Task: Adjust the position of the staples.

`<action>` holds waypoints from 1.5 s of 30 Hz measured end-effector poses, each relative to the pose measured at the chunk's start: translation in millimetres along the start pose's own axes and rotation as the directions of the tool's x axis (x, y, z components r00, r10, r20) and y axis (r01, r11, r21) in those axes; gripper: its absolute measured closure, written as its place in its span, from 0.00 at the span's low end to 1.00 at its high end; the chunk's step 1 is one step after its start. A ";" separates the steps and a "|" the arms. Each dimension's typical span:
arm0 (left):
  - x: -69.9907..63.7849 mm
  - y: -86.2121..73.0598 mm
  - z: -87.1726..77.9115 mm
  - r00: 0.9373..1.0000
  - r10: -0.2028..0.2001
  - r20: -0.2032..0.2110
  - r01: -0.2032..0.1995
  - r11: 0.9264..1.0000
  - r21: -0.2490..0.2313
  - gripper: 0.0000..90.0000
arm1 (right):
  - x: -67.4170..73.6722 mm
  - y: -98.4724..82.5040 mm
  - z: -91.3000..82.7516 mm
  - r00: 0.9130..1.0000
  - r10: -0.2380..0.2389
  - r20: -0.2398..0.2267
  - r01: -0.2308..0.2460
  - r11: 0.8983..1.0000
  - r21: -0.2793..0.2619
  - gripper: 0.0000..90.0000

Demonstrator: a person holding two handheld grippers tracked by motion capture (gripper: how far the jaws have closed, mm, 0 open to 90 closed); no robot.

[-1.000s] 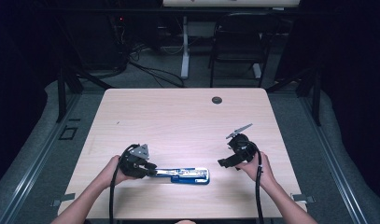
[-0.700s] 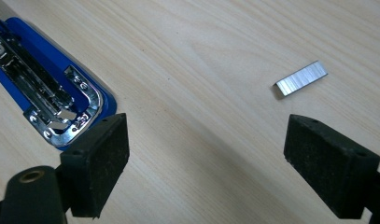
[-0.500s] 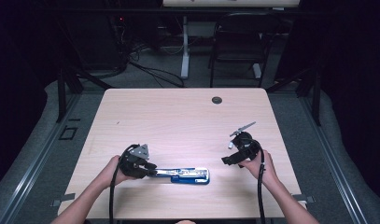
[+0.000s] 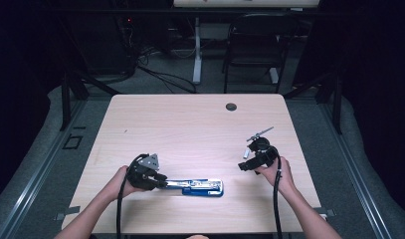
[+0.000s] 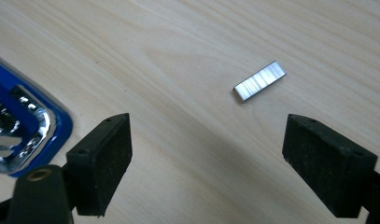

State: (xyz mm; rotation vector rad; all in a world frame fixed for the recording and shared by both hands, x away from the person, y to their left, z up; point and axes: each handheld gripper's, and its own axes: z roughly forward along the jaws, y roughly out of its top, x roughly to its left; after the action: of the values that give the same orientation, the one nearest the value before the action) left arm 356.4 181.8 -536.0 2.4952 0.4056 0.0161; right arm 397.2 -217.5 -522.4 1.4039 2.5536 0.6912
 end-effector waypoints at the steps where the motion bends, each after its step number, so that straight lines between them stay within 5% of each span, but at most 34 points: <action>1: 0.1 0.0 0.1 1.000 -0.001 0.001 0.001 1.000 0.001 0.81 | -1.5 0.8 1.7 1.000 0.002 0.006 -0.002 1.000 -0.002 0.18; 15: 0.1 0.5 1.6 1.000 0.000 0.003 0.000 1.000 -0.001 0.81 | -21.2 18.7 22.3 0.991 0.098 0.088 -0.093 0.994 -0.060 0.54; 21: 0.9 0.7 2.0 1.000 0.000 0.006 -0.001 1.000 0.005 0.81 | -27.0 25.8 33.5 0.988 0.113 0.110 -0.106 0.992 -0.064 0.58; 35: 0.1 1.3 1.7 1.000 0.003 0.008 -0.003 1.000 -0.003 0.81 | -27.3 25.2 40.7 0.989 0.069 0.133 -0.076 0.996 0.045 0.79; 45: 0.6 1.5 2.2 1.000 0.004 0.009 -0.004 1.000 -0.001 0.81 | -34.0 28.7 34.6 0.991 0.089 0.103 -0.090 0.996 -0.001 0.80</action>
State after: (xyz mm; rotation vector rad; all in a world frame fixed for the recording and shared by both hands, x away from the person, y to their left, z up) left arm 357.7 179.5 -537.0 2.4944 0.3962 0.0065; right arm 449.6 -221.4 -542.9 1.5218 2.4274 0.6106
